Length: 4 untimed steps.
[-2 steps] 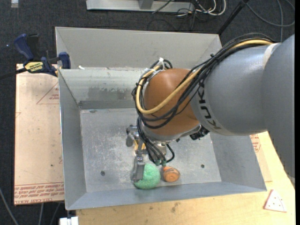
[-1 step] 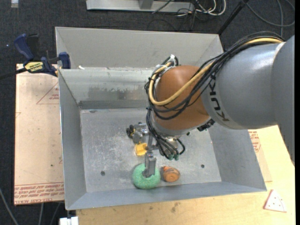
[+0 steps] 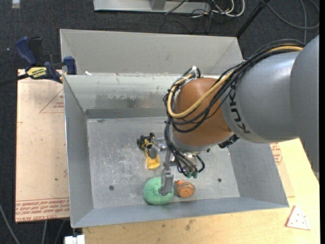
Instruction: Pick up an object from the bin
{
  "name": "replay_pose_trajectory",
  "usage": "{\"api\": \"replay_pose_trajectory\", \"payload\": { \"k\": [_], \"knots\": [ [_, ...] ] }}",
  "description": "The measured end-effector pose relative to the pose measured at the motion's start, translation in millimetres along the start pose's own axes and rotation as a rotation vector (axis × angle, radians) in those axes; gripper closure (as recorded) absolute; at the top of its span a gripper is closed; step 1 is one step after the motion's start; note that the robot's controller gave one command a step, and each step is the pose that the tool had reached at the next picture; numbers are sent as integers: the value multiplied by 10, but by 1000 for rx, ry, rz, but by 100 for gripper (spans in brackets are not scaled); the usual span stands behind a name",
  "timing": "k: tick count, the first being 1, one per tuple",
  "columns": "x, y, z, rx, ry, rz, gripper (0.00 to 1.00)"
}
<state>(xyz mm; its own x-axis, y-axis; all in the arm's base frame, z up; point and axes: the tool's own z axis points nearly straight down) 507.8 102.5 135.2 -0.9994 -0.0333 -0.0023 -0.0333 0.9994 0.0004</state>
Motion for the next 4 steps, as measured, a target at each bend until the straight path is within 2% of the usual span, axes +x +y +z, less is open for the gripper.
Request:
{"api": "replay_pose_trajectory", "payload": {
  "k": [1, 2, 3, 4],
  "knots": [
    [160, -176, 480, -1, 0, -93, 0],
    [131, -215, 626, -3, 1, 121, 100],
    [131, -215, 626, -3, 1, 121, 100],
    [62, -197, -991, -1, -3, 126, 100]
  ]
}}
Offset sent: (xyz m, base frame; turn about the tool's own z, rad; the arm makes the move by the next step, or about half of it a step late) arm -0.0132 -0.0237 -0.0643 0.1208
